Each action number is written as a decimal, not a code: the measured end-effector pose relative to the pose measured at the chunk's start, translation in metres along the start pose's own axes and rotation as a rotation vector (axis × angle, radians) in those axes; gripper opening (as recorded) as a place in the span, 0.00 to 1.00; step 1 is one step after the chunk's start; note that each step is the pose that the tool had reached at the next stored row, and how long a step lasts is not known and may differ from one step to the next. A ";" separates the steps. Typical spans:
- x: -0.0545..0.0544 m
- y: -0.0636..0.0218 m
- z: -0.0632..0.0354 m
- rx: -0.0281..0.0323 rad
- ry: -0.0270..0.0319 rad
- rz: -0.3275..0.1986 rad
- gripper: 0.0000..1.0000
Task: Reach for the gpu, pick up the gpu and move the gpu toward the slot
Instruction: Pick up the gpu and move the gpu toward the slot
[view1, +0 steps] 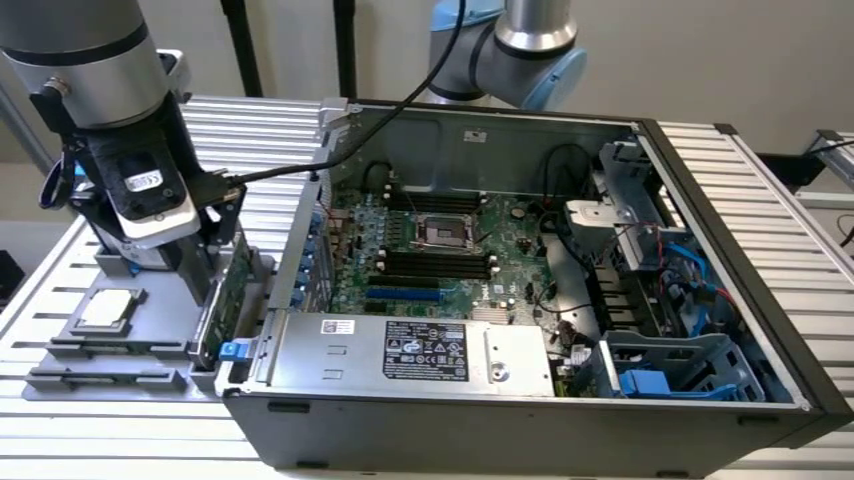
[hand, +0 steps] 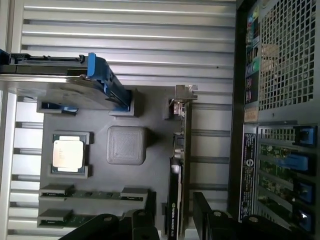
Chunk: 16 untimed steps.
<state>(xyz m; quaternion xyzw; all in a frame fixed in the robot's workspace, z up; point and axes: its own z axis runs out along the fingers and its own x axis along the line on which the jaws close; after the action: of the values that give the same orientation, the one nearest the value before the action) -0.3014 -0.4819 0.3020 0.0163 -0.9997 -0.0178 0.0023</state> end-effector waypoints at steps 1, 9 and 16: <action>0.000 0.0000 0.0018 0.0001 0.0001 -0.001 0.42; -0.002 -0.0006 0.0164 0.0001 0.0002 -0.002 0.42; -0.005 -0.0012 0.0291 0.0001 0.0002 -0.002 0.42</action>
<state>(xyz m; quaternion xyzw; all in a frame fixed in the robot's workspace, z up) -0.2963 -0.4819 0.2729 0.0171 -0.9997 -0.0177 0.0024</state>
